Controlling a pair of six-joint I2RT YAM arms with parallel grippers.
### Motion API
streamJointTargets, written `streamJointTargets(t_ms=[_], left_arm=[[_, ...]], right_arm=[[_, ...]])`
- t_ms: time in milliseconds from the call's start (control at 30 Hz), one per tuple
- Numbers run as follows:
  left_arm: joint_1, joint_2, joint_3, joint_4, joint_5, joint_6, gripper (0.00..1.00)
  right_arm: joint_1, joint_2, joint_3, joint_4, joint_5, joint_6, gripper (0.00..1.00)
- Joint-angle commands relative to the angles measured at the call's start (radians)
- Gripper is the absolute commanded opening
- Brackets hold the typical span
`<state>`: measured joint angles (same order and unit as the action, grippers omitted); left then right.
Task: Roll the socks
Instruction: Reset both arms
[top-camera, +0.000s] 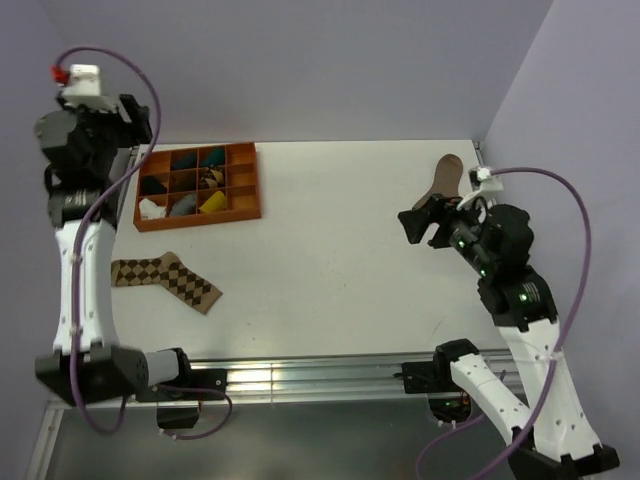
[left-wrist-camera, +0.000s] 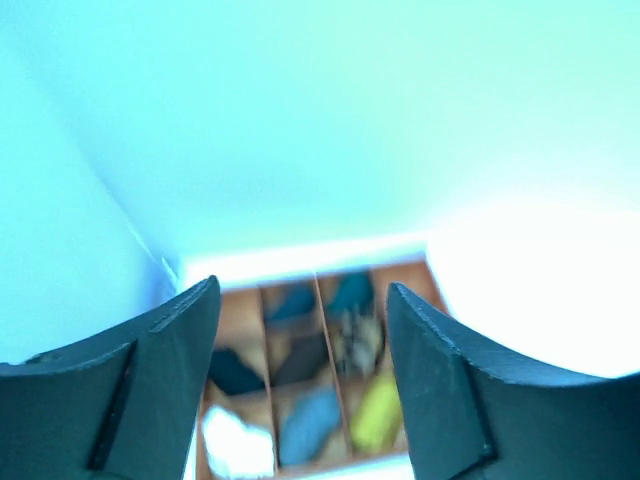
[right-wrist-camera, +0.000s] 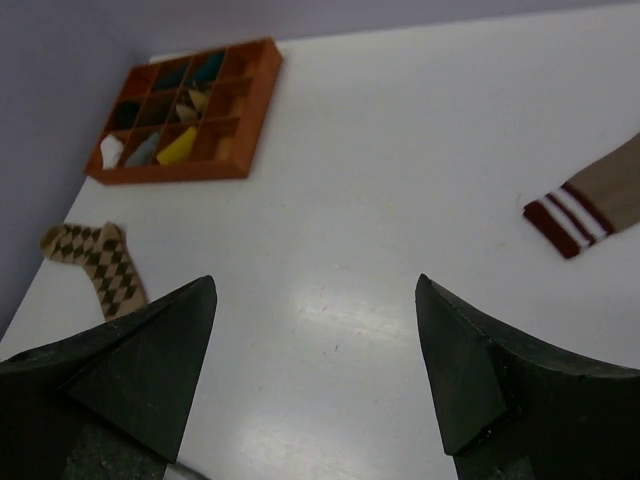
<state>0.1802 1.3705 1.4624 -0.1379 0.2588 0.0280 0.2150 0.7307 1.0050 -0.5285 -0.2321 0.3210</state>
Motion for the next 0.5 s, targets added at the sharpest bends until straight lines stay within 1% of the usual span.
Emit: streamJointTargets(t_ms=[0, 67, 100, 133, 167, 200, 233, 267, 300, 333, 367, 400, 467], left_arm=[[-0.004, -0.218, 0.013, -0.027, -0.183, -0.163, 0.77], [-0.005, -0.296, 0.013, -0.080, -0.232, -0.189, 0.79], [-0.007, -0.370, 0.009, -0.106, -0.254, -0.197, 0.83], [-0.015, -0.408, 0.006, -0.153, -0.310, -0.207, 0.85], [-0.022, -0.447, 0.003, -0.182, -0.344, -0.218, 0.87], [-0.031, -0.521, -0.008, -0.204, -0.375, -0.226, 0.92], [-0.051, -0.560, -0.011, -0.222, -0.448, -0.237, 0.93], [-0.062, -0.597, -0.014, -0.270, -0.489, -0.244, 0.95], [-0.074, -0.669, -0.016, -0.285, -0.531, -0.244, 0.98], [-0.106, -0.701, -0.014, -0.304, -0.564, -0.237, 0.99], [-0.120, -0.730, -0.004, -0.348, -0.640, -0.237, 0.99], [-0.136, -0.781, 0.001, -0.371, -0.676, -0.238, 0.99], [-0.172, -0.821, 0.015, -0.422, -0.732, -0.224, 0.99]], right_arm=[[-0.005, -0.077, 0.110, -0.097, 0.143, -0.059, 0.88], [-0.006, -0.106, 0.150, -0.119, 0.207, -0.076, 0.90], [-0.006, -0.131, 0.164, -0.139, 0.229, -0.077, 0.91], [-0.003, -0.145, 0.187, -0.151, 0.255, -0.083, 0.91], [0.001, -0.154, 0.196, -0.166, 0.317, -0.086, 0.91], [0.007, -0.175, 0.202, -0.182, 0.345, -0.089, 0.91], [0.015, -0.188, 0.210, -0.189, 0.378, -0.091, 0.91], [0.026, -0.201, 0.210, -0.194, 0.423, -0.092, 0.91], [0.029, -0.220, 0.208, -0.199, 0.442, -0.094, 0.93], [0.032, -0.253, 0.202, -0.197, 0.459, -0.102, 0.94], [0.040, -0.273, 0.198, -0.202, 0.477, -0.103, 0.94], [0.044, -0.292, 0.193, -0.196, 0.512, -0.106, 0.94], [0.055, -0.352, 0.170, -0.185, 0.534, -0.128, 0.94]])
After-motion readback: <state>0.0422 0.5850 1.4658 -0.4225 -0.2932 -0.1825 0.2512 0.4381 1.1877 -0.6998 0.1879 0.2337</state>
